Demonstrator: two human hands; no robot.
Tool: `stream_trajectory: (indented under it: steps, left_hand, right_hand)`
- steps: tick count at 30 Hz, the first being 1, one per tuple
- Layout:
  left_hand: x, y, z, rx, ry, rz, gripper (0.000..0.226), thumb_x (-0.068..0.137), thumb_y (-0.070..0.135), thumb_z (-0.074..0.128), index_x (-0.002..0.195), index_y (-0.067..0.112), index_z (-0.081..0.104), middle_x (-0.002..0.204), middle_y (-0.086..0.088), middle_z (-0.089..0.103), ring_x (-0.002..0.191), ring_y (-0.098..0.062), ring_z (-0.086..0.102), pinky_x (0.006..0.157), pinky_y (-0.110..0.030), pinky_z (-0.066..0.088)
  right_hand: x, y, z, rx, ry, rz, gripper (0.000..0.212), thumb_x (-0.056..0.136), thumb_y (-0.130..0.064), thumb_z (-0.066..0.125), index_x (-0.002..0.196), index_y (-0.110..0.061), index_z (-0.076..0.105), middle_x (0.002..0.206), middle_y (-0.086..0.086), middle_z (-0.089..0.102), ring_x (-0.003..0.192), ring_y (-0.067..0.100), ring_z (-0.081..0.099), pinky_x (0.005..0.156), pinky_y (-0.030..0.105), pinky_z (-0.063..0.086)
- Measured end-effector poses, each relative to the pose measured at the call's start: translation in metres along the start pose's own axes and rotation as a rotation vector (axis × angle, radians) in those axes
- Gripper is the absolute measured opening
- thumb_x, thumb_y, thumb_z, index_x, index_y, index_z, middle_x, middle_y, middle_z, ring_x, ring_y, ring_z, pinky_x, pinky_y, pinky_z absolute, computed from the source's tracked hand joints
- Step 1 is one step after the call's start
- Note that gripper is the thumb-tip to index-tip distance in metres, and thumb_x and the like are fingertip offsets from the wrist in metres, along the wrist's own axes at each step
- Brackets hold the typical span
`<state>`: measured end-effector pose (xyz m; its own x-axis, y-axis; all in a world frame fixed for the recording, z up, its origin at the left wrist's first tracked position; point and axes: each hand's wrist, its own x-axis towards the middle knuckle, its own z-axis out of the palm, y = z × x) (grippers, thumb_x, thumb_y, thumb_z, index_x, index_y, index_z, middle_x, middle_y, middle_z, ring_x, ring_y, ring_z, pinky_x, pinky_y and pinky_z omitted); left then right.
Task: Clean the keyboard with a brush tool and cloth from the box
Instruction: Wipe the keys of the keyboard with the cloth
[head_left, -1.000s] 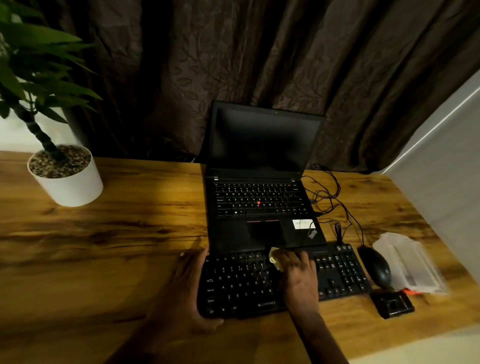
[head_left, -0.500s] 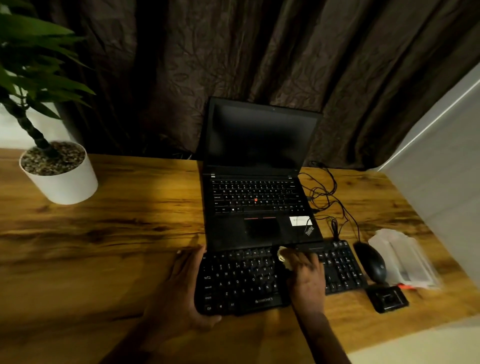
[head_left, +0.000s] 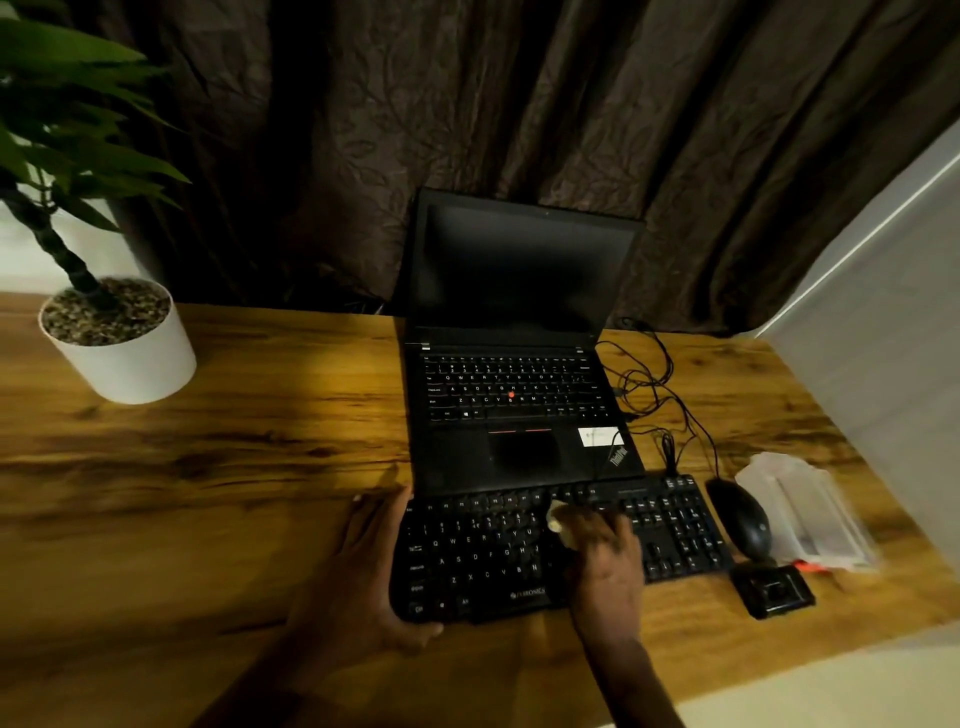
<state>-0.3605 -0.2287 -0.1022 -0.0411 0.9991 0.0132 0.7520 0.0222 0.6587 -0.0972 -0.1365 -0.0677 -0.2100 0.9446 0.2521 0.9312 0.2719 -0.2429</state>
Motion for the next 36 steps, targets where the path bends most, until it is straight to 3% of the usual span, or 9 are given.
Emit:
stream_trajectory:
  steps: [4, 9, 13, 19, 25, 27, 30, 33, 36]
  left_hand:
    - [0.001, 0.0, -0.002, -0.001, -0.001, 0.008, 0.146, 0.046, 0.085, 0.072, 0.156, 0.03, -0.007, 0.161, 0.006, 0.016, 0.148, -0.012, 0.006, 0.12, -0.042, 0.019]
    - [0.002, 0.003, -0.004, 0.003, 0.004, 0.019, 0.145, 0.048, 0.083, 0.072, 0.158, 0.024, -0.002, 0.161, 0.004, 0.017, 0.146, -0.009, 0.003, 0.12, -0.04, 0.016]
    - [0.001, 0.003, -0.005, 0.007, -0.016, 0.002, 0.145, 0.049, 0.086, 0.07, 0.158, 0.023, -0.002, 0.162, 0.002, 0.015, 0.151, -0.019, 0.008, 0.122, -0.047, 0.021]
    - [0.0, 0.006, -0.008, -0.022, -0.016, -0.005, 0.145, 0.048, 0.079, 0.076, 0.158, 0.025, -0.002, 0.162, 0.004, 0.014, 0.149, -0.012, 0.001, 0.122, -0.043, 0.018]
    - [0.001, 0.009, -0.009, -0.007, 0.016, 0.036, 0.141, 0.05, 0.075, 0.079, 0.158, 0.018, 0.006, 0.161, -0.001, 0.019, 0.141, 0.0, -0.002, 0.12, -0.039, 0.013]
    - [0.001, 0.008, -0.009, -0.004, 0.019, 0.033, 0.141, 0.05, 0.075, 0.078, 0.158, 0.017, 0.007, 0.16, -0.002, 0.021, 0.142, -0.003, 0.002, 0.12, -0.043, 0.017]
    - [0.001, 0.007, -0.007, -0.007, 0.004, 0.019, 0.143, 0.05, 0.074, 0.08, 0.158, 0.019, 0.004, 0.161, -0.002, 0.019, 0.145, -0.01, 0.004, 0.119, -0.043, 0.016]
    - [-0.001, 0.004, -0.004, -0.004, -0.008, -0.007, 0.146, 0.049, 0.073, 0.082, 0.158, 0.025, -0.003, 0.162, 0.002, 0.013, 0.145, -0.011, -0.001, 0.117, -0.042, 0.012]
    - [0.0, 0.004, -0.004, 0.004, -0.002, 0.003, 0.146, 0.048, 0.073, 0.082, 0.158, 0.023, -0.001, 0.162, 0.0, 0.014, 0.138, -0.001, -0.008, 0.118, -0.043, 0.01]
  right_hand:
    - [0.005, 0.016, -0.008, 0.009, 0.068, 0.141, 0.057, 0.057, 0.01, 0.084, 0.106, -0.017, 0.072, 0.108, 0.003, 0.073, 0.094, 0.027, 0.054, 0.072, 0.033, 0.041]
    - [-0.003, -0.006, 0.0, 0.001, -0.028, -0.013, 0.061, 0.057, 0.005, 0.084, 0.108, -0.026, 0.07, 0.108, -0.006, 0.071, 0.092, 0.015, 0.047, 0.071, 0.028, 0.031]
    - [-0.003, -0.006, -0.005, -0.012, -0.073, -0.122, 0.057, 0.063, -0.002, 0.08, 0.11, -0.031, 0.068, 0.113, -0.01, 0.069, 0.096, 0.016, 0.052, 0.072, 0.031, 0.039]
    - [0.011, 0.033, -0.009, -0.041, 0.066, 0.092, 0.06, 0.065, 0.01, 0.079, 0.113, -0.024, 0.067, 0.11, 0.002, 0.071, 0.097, 0.023, 0.047, 0.074, 0.032, 0.034]
    - [-0.007, -0.014, 0.007, -0.001, -0.052, -0.171, 0.051, 0.072, 0.0, 0.053, 0.112, -0.028, 0.067, 0.112, -0.006, 0.069, 0.098, 0.019, 0.051, 0.075, 0.032, 0.039]
    - [-0.003, -0.007, 0.005, -0.003, -0.07, -0.206, 0.048, 0.073, 0.0, 0.061, 0.111, -0.029, 0.068, 0.112, -0.007, 0.069, 0.098, 0.021, 0.053, 0.076, 0.034, 0.041]
    - [0.006, 0.023, -0.005, -0.051, 0.002, -0.058, 0.044, 0.071, -0.002, 0.076, 0.109, -0.025, 0.071, 0.111, -0.001, 0.071, 0.097, 0.028, 0.054, 0.076, 0.037, 0.042]
    - [0.008, 0.03, -0.009, -0.088, 0.067, 0.09, 0.046, 0.073, 0.008, 0.066, 0.111, -0.017, 0.069, 0.112, 0.008, 0.071, 0.102, 0.037, 0.053, 0.078, 0.044, 0.044]
    - [0.0, 0.007, -0.002, -0.088, 0.079, 0.034, 0.05, 0.067, 0.011, 0.071, 0.108, -0.018, 0.069, 0.104, 0.007, 0.071, 0.096, 0.033, 0.054, 0.074, 0.039, 0.041]
